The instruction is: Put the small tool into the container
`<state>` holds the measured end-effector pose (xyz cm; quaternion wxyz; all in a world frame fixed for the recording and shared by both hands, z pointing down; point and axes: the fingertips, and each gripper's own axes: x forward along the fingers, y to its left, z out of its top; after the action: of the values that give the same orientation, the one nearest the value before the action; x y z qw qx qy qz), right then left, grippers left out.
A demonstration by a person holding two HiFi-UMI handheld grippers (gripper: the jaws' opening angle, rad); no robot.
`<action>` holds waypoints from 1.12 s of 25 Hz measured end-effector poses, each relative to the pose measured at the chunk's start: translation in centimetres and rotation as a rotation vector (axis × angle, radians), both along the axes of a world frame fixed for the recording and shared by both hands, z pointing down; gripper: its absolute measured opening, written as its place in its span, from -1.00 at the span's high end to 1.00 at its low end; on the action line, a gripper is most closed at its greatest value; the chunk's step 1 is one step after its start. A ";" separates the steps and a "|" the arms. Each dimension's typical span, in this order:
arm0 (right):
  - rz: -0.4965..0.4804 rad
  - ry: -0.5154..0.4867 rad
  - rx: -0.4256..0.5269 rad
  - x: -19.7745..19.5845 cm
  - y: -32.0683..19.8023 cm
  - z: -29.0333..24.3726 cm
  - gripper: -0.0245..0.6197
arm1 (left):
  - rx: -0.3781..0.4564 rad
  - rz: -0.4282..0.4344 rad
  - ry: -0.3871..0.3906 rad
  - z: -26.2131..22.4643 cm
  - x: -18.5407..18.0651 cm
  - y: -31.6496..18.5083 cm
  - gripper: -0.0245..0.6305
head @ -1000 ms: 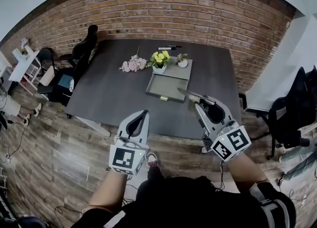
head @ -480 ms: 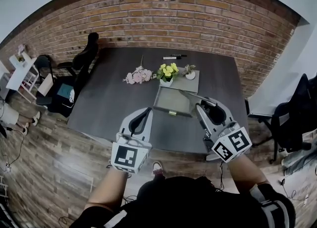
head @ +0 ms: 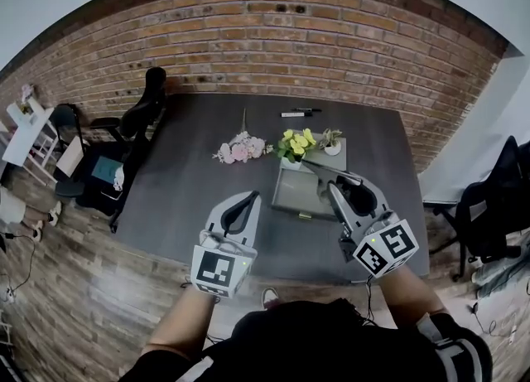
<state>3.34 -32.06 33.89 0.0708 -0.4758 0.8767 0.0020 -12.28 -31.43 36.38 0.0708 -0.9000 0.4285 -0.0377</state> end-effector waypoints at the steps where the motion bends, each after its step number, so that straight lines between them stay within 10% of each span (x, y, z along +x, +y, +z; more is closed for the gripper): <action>1: 0.003 0.002 -0.005 -0.4 -0.5 0.2 0.48 | 0.004 0.011 0.008 0.0 -0.1 -0.6 0.90; 28: 0.043 0.038 -0.086 1.9 -5.8 2.6 0.48 | -0.019 0.160 0.012 0.7 4.5 -7.3 0.90</action>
<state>5.21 -37.84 36.44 0.0337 -0.4970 0.8667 -0.0253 -7.78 -38.71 37.04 0.0626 -0.9322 0.3552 -0.0307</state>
